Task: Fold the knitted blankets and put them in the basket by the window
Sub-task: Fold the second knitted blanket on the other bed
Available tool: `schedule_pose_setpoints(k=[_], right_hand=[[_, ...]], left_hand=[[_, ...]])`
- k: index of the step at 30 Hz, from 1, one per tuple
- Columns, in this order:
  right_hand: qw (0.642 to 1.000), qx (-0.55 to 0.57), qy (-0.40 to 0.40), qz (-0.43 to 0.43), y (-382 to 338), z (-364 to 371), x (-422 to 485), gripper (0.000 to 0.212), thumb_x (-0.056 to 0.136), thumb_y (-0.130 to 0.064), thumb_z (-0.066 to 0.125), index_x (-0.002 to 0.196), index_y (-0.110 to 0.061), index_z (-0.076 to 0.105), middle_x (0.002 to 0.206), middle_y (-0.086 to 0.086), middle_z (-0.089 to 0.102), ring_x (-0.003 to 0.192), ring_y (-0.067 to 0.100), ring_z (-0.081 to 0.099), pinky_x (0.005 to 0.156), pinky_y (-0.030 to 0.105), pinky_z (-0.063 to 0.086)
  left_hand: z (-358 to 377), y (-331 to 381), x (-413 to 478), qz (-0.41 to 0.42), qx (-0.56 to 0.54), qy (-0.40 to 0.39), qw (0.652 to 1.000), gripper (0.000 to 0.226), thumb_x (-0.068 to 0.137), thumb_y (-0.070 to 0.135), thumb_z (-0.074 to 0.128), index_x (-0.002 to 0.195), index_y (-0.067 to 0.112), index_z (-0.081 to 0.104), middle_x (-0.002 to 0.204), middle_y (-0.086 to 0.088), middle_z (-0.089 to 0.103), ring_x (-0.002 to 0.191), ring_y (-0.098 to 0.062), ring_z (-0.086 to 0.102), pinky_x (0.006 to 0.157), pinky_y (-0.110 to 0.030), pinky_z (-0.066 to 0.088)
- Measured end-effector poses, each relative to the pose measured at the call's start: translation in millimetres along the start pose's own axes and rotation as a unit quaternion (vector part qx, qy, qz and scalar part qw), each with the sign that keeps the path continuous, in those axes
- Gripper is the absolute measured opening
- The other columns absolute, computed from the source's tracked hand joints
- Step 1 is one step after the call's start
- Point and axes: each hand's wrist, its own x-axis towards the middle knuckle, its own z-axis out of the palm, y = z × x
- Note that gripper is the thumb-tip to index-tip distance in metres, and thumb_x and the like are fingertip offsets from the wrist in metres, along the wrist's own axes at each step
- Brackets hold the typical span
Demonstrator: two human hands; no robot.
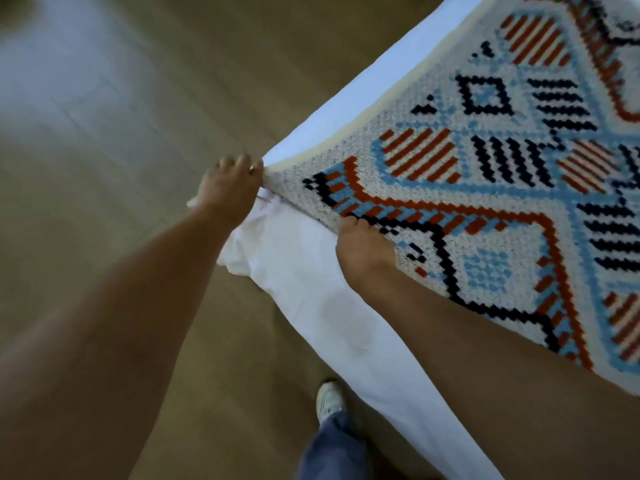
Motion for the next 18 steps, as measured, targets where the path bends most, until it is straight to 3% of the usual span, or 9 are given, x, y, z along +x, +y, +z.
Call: schedule_pose_setpoints(k=[2,5,7,9,12,18], right_hand=[[0.999,0.026,0.019,-0.032,-9.2,0.1,4.4,0.05,0.09,-0.005,0.054,0.132,0.003,0.028,0.133,0.02,0.045,0.117,0.028,0.05,0.09,0.032,0.046],[0.997,0.074,0.018,-0.026,-2.5,5.8,5.4,0.049,0.089,-0.004,0.052,0.132,0.001,0.029,0.134,0.019,0.043,0.12,0.028,0.047,0.093,0.033,0.043],[0.992,0.118,0.012,-0.031,9.9,13.8,0.9,0.046,0.093,-0.011,0.049,0.134,-0.003,0.029,0.136,0.017,0.04,0.122,0.029,0.043,0.097,0.036,0.04],[0.982,0.178,0.01,-0.056,21.4,19.9,-10.4,0.044,0.096,-0.022,0.043,0.135,-0.004,0.032,0.137,0.016,0.039,0.123,0.029,0.039,0.1,0.038,0.036],[0.969,0.238,0.023,-0.068,45.4,26.8,-37.3,0.041,0.095,-0.021,0.044,0.133,-0.006,0.039,0.134,0.013,0.043,0.121,0.027,0.041,0.099,0.038,0.039],[0.942,0.31,0.062,0.11,165.2,65.4,-125.2,0.022,0.094,-0.013,0.046,0.114,-0.003,0.05,0.116,0.012,0.048,0.105,0.027,0.049,0.085,0.031,0.039]], left_hand=[[-4.5,-18.8,2.6,-0.016,0.021,0.035,0.999,0.048,0.073,-0.006,0.067,0.121,-0.004,0.059,0.102,-0.028,0.06,0.085,-0.043,0.061,0.068,-0.043,0.051],[-6.9,-4.4,3.2,-0.043,-0.02,-0.049,0.998,0.054,0.095,0.007,0.042,0.147,0.008,0.029,0.135,-0.023,0.044,0.121,-0.041,0.044,0.099,-0.047,0.035],[-7.9,27.4,-4.2,-0.052,0.011,-0.1,0.994,0.063,0.098,0.014,0.037,0.152,0.014,0.005,0.151,-0.016,0.026,0.138,-0.037,0.026,0.113,-0.05,0.017],[-7.1,65.2,-13.1,-0.045,-0.003,-0.108,0.993,0.067,0.098,0.017,0.033,0.151,0.012,-0.008,0.158,-0.015,0.005,0.146,-0.037,0.005,0.116,-0.054,0.004],[-16.4,121.4,-28.6,-0.015,-0.048,-0.103,0.993,0.069,0.099,0.022,0.031,0.15,0.008,-0.013,0.158,-0.018,-0.01,0.146,-0.037,-0.008,0.117,-0.052,-0.001],[-53.0,249.1,-66.3,0.169,-0.079,-0.131,0.974,0.079,0.094,0.018,0.04,0.149,0.012,-0.017,0.156,-0.017,-0.02,0.145,-0.034,-0.017,0.116,-0.051,-0.007]])
